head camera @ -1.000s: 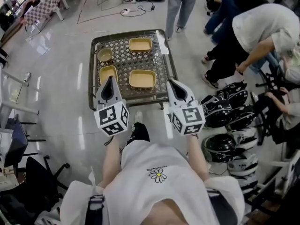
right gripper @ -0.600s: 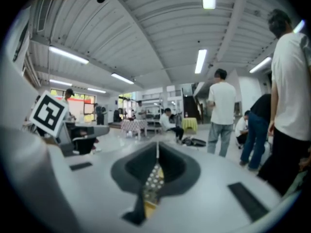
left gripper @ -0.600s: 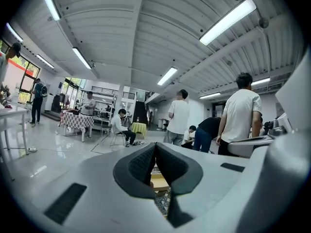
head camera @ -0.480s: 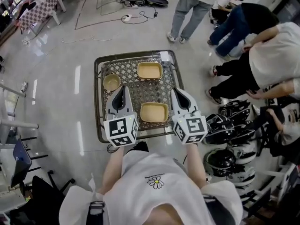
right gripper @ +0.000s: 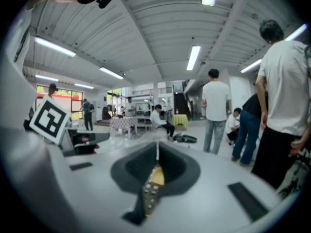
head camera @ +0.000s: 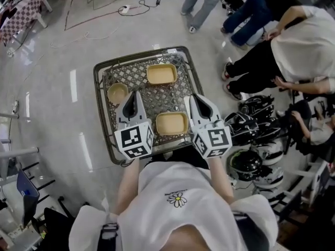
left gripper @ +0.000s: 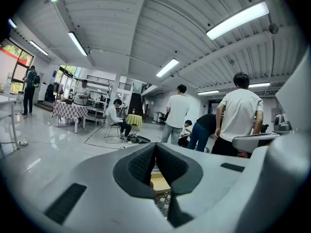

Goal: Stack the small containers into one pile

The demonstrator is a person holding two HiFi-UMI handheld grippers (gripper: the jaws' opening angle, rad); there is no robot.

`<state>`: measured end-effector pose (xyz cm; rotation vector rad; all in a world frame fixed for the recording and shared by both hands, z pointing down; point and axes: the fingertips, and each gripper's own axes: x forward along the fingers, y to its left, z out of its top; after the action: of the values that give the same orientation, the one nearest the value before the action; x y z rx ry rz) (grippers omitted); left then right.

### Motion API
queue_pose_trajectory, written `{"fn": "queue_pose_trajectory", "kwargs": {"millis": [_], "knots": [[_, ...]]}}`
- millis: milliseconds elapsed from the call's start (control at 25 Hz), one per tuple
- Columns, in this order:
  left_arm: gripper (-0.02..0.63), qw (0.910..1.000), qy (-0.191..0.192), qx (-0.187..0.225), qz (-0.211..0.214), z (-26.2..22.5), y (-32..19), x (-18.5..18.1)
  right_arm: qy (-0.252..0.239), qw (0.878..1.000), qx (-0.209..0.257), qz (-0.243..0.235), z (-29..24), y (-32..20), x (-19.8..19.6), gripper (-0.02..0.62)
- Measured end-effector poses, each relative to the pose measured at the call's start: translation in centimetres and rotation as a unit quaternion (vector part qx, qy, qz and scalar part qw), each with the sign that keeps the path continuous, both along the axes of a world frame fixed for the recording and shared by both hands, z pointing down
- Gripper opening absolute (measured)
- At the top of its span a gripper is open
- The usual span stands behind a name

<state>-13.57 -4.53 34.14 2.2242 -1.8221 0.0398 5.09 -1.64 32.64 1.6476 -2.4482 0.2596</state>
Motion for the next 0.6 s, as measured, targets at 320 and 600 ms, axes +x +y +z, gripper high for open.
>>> {"fn": "queue_pose_trajectory", "kwargs": {"millis": [320,600], "knots": [[0.026,0.9997,0.003,-0.015,-0.019,1.3,-1.4,-0.2,-0.012,1.0,-0.002,0.011,1.2,-2.2,0.5,0.034],[0.026,0.9986,-0.011,-0.018,-0.048,1.4,-2.3,0.3,-0.04,0.999,-0.014,-0.007,2.3,-4.4,1.2,0.034]]}}
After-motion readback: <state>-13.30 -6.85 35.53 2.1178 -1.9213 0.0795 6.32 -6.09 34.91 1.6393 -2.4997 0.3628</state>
